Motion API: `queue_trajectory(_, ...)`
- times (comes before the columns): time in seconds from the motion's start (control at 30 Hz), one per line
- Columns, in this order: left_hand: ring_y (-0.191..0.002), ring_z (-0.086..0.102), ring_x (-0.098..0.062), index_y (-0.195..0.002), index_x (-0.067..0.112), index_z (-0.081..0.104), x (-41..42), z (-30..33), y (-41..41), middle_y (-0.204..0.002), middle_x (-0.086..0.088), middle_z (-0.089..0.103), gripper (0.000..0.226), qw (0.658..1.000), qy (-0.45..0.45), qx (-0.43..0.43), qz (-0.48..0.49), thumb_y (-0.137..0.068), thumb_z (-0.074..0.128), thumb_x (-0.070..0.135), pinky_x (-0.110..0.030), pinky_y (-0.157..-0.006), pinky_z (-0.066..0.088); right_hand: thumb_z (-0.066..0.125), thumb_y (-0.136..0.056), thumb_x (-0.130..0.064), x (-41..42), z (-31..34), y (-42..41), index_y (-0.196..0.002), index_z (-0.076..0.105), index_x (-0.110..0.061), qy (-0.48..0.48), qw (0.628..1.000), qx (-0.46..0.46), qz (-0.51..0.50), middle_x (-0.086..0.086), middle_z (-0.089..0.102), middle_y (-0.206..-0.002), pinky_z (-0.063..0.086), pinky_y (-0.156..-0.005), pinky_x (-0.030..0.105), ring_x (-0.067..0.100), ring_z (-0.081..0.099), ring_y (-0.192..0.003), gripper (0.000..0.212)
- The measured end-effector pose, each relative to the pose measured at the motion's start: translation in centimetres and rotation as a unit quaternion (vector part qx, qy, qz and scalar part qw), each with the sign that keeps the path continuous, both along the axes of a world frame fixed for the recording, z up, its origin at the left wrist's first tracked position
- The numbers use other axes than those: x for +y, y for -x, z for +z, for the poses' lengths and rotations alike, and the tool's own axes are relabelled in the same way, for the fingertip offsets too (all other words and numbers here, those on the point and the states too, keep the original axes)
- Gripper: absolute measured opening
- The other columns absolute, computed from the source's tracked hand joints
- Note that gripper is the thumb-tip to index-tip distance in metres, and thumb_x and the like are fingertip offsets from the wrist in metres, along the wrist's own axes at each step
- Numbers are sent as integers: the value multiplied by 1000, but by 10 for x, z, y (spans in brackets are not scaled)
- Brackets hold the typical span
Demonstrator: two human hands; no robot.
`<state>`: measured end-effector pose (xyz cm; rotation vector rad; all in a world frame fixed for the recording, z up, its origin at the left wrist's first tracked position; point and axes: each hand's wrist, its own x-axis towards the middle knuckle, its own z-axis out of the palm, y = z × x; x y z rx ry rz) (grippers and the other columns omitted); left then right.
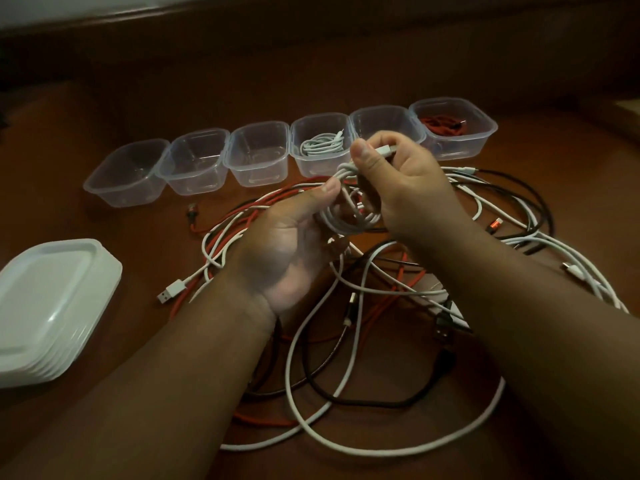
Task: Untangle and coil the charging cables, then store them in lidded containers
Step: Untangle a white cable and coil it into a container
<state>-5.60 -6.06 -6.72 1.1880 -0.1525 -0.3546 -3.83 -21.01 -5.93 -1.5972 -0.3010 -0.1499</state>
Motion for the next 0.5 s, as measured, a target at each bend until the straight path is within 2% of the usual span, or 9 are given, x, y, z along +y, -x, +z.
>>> queue_trajectory(0.07,-88,68,-17,-104,9,70,-2,-1,2,-95,-10,70,27,999,42,25,-16,-88,54,25,-29,-85,53,51,-101,-29,-1,-2,-2,-88,55,-23,6,1000,2,8,-2,64,-79,57,-73,36,14,66,-77,15)
queue_trajectory(0.17,-68,63,-10,-103,1,64,-2,-3,-2,-84,-8,59,25,999,45,21,9,-94,52,21,-19,-66,53,53,-101,-29,0,-5,-4,-86,55,-23,26,1000,-4,-6,-6,63,-71,52,-62,30,8,64,-68,16)
queue_trajectory(0.2,-70,63,-11,-106,1,63,-3,-3,-3,-86,-9,60,26,999,41,18,11,-95,51,20,-20,-68,53,54,-101,-28,0,-6,-5,-85,55,-23,36,999,-12,-16,-7,62,-69,52,-59,31,8,63,-66,17)
queue_trajectory(0.27,-86,68,-17,-110,3,66,-4,-3,-2,-96,-10,69,30,1000,29,6,1,-92,52,22,-26,-81,55,54,-101,-28,1,-8,-6,-84,55,-22,67,997,-38,-29,-1,63,-71,54,-58,39,15,63,-66,18)
queue_trajectory(0.3,-93,69,-19,-111,6,68,-4,-4,-2,-102,-10,72,30,1000,14,-9,-8,-90,55,24,-30,-88,55,54,-101,-27,2,-9,-6,-84,55,-21,74,996,-50,-27,0,63,-71,54,-56,40,16,63,-65,17)
queue_trajectory(0.37,-96,67,-20,-108,5,68,-5,-6,-1,-102,-10,71,32,997,-67,-46,-2,-84,64,25,-39,-95,50,55,-100,-25,3,-10,-5,-84,54,-22,81,994,-72,-21,-6,63,-68,52,-53,33,9,63,-61,17)
queue_trajectory(0.43,-94,65,-26,-104,-6,65,-6,-8,-4,-96,-16,69,39,983,-162,-83,39,-75,66,21,-46,-96,48,55,-100,-26,2,-9,-4,-84,53,-24,120,987,-104,-38,-12,61,-63,48,-53,22,1,60,-59,16)
queue_trajectory(0.5,-94,65,-31,-104,-9,63,-5,-10,-7,-100,-26,66,37,965,-225,-115,68,-75,62,14,-45,-93,52,55,-100,-27,2,-9,-4,-86,53,-24,158,978,-123,-56,-9,60,-66,44,-52,20,2,59,-59,15)
